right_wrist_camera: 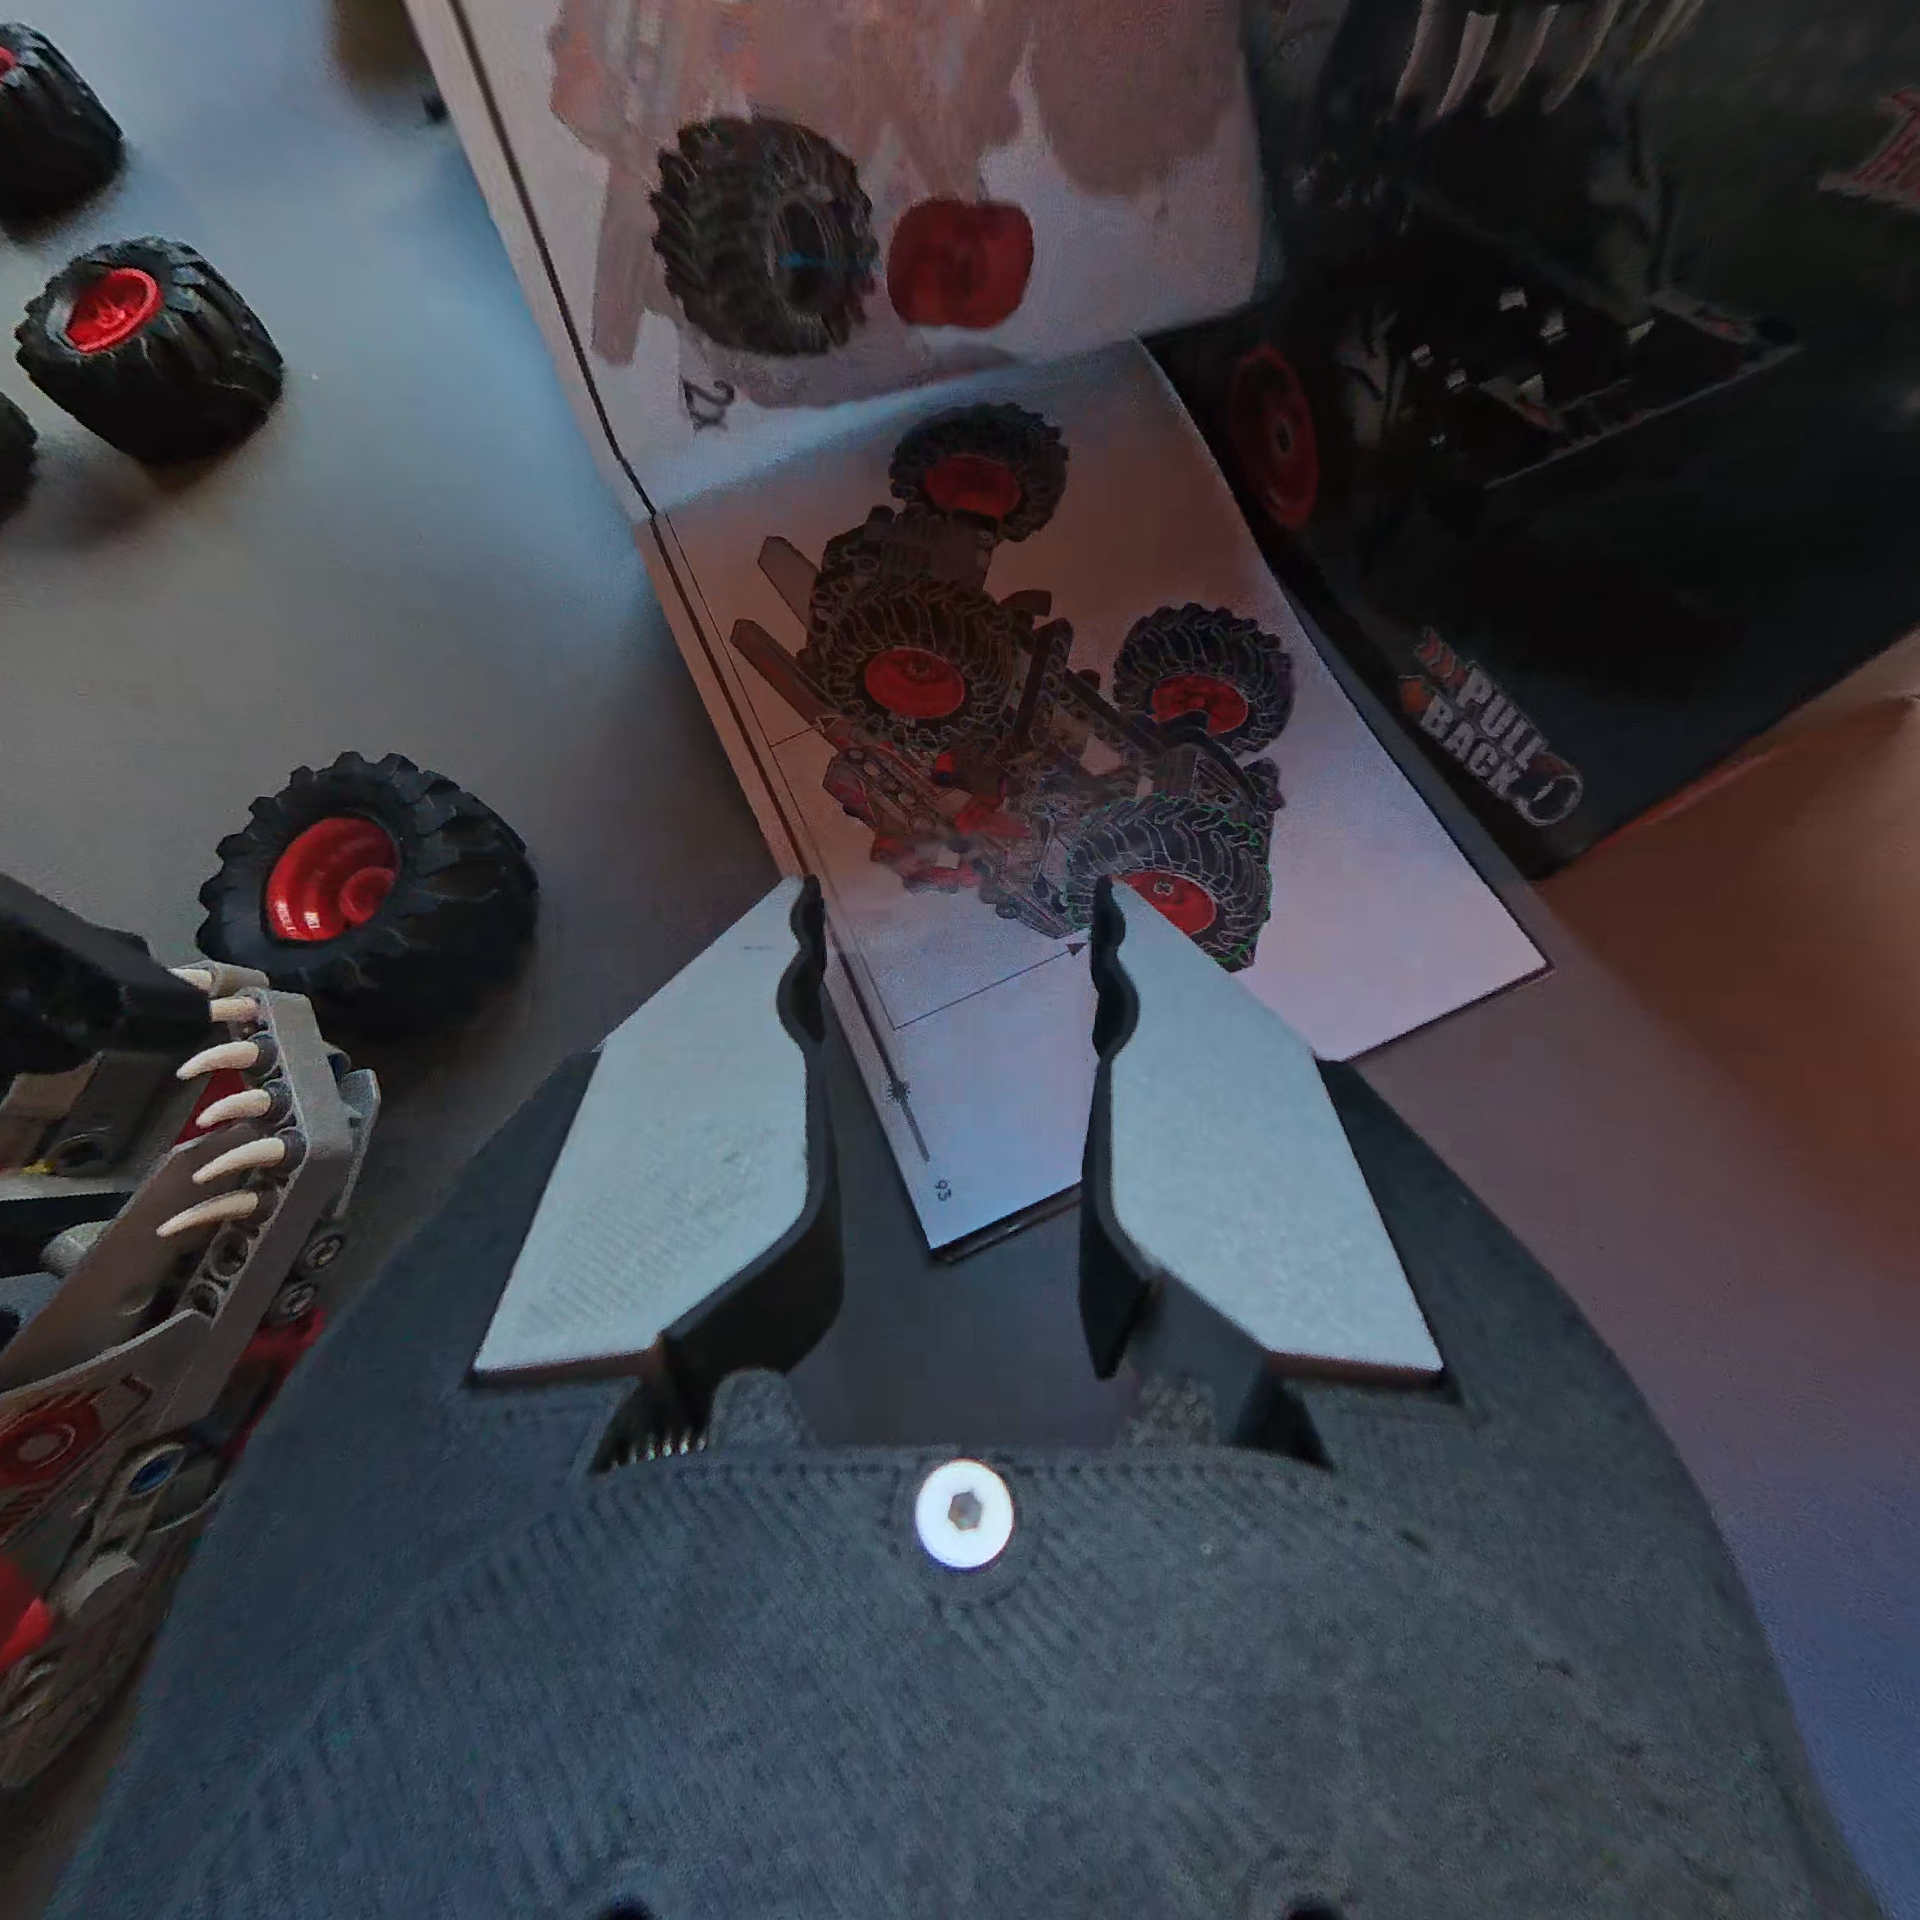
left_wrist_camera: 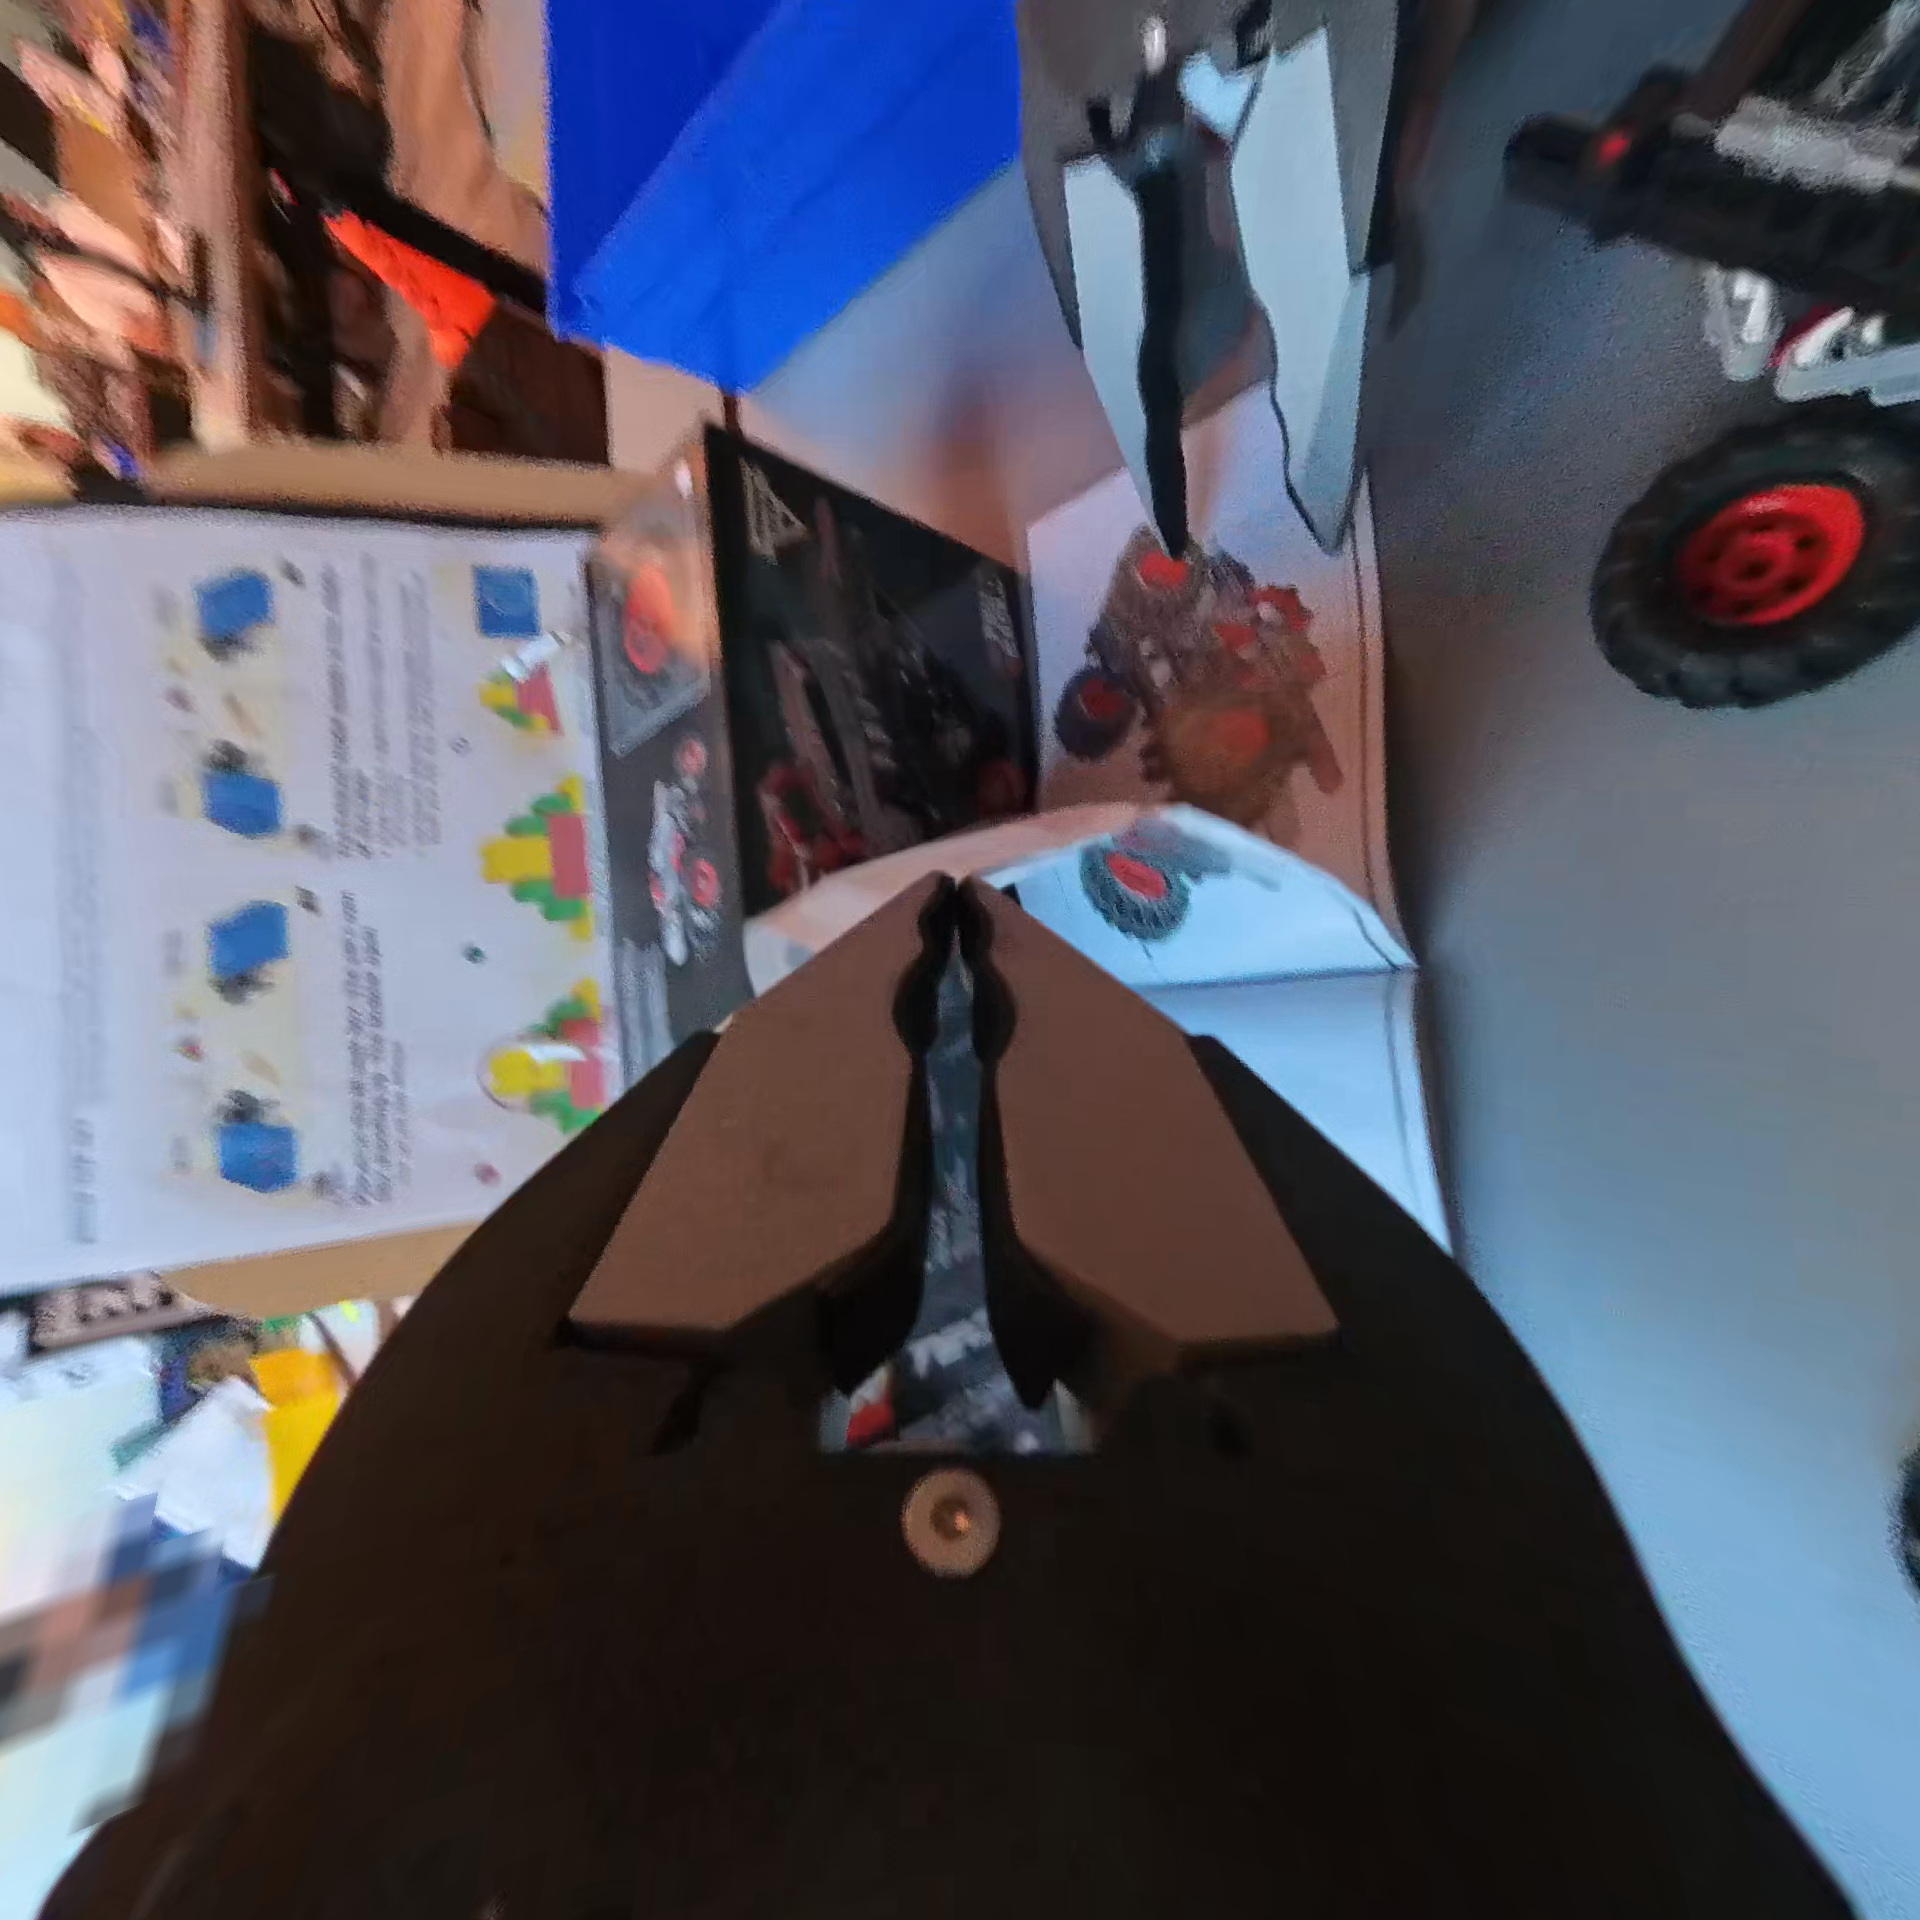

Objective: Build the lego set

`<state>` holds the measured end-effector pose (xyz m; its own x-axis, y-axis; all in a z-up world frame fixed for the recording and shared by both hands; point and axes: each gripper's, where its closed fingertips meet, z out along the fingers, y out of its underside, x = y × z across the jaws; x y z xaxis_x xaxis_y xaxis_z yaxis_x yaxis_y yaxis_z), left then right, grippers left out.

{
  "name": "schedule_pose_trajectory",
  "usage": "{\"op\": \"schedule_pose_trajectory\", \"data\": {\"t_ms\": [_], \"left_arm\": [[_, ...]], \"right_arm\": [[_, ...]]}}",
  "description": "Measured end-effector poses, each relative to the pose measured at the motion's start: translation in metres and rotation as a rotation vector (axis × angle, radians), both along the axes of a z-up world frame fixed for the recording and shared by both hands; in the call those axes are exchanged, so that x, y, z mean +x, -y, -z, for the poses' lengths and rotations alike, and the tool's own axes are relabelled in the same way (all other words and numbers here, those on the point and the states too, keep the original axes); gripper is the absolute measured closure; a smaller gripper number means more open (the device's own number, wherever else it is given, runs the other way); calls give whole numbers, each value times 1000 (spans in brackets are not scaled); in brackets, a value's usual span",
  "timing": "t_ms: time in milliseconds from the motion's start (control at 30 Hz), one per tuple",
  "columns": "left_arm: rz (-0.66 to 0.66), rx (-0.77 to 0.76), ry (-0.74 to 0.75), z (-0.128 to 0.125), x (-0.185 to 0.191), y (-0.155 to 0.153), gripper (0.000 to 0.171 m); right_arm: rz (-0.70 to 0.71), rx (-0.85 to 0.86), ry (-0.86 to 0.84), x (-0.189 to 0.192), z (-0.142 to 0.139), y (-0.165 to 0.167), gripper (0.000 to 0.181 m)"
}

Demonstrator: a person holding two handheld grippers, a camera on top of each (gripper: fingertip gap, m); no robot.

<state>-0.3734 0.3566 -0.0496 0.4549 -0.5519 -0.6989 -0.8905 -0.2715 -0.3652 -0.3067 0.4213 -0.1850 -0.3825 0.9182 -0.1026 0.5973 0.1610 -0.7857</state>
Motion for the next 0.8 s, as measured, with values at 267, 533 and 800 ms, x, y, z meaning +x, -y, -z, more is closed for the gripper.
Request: {"op": "schedule_pose_trajectory", "data": {"t_ms": [267,533,800], "left_arm": [[264,-48,-225,19,35,-22,171],[239,-52,-138,19,46,-43,171],[201,-164,-135,48,51,-60,171]], "right_arm": [[-11,-18,18,1,2,1,133],[-43,-22,59,3,7,6,131],[-45,-26,61,3,7,6,131]]}}
